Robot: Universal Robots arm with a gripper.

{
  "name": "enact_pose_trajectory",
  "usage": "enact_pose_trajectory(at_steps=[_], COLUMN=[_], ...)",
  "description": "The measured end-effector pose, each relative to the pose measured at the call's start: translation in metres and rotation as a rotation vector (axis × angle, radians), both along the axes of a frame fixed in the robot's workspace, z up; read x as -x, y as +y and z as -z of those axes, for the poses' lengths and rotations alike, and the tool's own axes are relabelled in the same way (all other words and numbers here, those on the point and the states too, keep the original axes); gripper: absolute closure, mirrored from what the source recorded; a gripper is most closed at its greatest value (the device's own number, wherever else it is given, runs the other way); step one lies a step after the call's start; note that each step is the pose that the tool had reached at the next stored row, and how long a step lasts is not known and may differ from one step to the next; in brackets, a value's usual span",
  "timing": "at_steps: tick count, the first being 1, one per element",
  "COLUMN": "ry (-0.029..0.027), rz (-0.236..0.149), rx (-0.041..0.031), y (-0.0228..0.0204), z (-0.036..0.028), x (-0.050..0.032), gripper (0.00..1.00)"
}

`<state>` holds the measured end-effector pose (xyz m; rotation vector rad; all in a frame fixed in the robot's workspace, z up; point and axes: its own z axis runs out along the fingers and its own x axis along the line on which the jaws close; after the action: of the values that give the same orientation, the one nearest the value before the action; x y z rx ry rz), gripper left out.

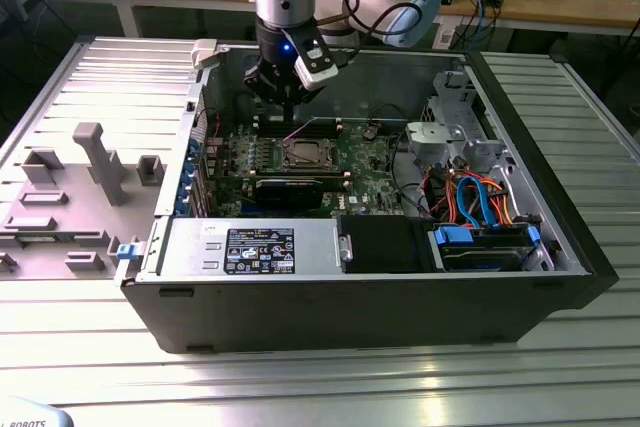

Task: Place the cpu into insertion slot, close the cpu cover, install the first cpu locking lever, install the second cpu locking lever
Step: 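Install the first cpu locking lever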

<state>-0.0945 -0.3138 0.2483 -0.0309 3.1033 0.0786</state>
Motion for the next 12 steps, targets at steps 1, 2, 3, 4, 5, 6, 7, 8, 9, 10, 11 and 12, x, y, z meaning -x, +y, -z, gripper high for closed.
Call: enact_pose_trajectory(at_steps=[1, 2, 3, 4, 5, 6, 7, 8, 9, 10, 11, 12], ry=[0.0000, 0.0001, 0.0001, 0.0000, 0.0001, 0.0001, 0.0002, 0.0001, 0.0001, 0.0001, 0.0001, 0.0001], rz=[0.000, 0.000, 0.000, 0.000, 0.000, 0.000, 0.000, 0.000, 0.000, 0.000, 0.000, 0.000], rx=[-0.0005, -0.0005, -0.0006, -0.0011, -0.0012, -0.0012, -0.0012, -0.0013, -0.0013, -0.0013, -0.0012, -0.0013], y=[0.0001, 0.0002, 0.0002, 0.0002, 0.0002, 0.0002, 0.0002, 0.0002, 0.0002, 0.0002, 0.0002, 0.0002], z=[0.0015, 0.0028, 0.0043, 0.0069, 0.0079, 0.0088, 0.0088, 0.0089, 0.0090, 0.0092, 0.0092, 0.0092], x=[-0.0008, -0.0013, -0.0018, -0.0029, -0.0032, -0.0032, -0.0033, -0.0033, -0.0033, -0.0033, -0.0033, -0.0033], gripper=[0.89, 0.89, 0.89, 0.89, 0.89, 0.89, 0.89, 0.89, 0.89, 0.89, 0.89, 0.89])
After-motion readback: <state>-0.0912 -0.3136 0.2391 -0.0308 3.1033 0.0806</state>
